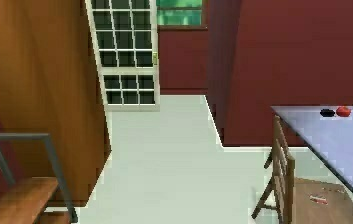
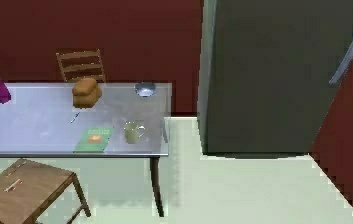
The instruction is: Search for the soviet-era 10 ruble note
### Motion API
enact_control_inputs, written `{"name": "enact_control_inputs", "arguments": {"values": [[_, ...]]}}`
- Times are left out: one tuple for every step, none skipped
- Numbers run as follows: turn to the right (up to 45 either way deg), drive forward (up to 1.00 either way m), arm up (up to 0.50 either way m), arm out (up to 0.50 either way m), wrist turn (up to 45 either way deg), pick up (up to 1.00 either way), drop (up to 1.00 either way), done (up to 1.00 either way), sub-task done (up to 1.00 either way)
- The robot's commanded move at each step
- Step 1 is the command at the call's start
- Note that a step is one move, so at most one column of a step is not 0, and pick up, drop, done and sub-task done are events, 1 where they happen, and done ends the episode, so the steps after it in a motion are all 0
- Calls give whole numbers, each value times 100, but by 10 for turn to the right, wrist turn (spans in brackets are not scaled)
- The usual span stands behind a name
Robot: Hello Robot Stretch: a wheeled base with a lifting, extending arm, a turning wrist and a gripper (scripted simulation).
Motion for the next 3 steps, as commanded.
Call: {"name": "enact_control_inputs", "arguments": {"values": [[-60,0,0,0,0,0,0,0,0],[0,100,0,0,0,0,0,0,0],[0,100,0,0,0,0,0,0,0]]}}
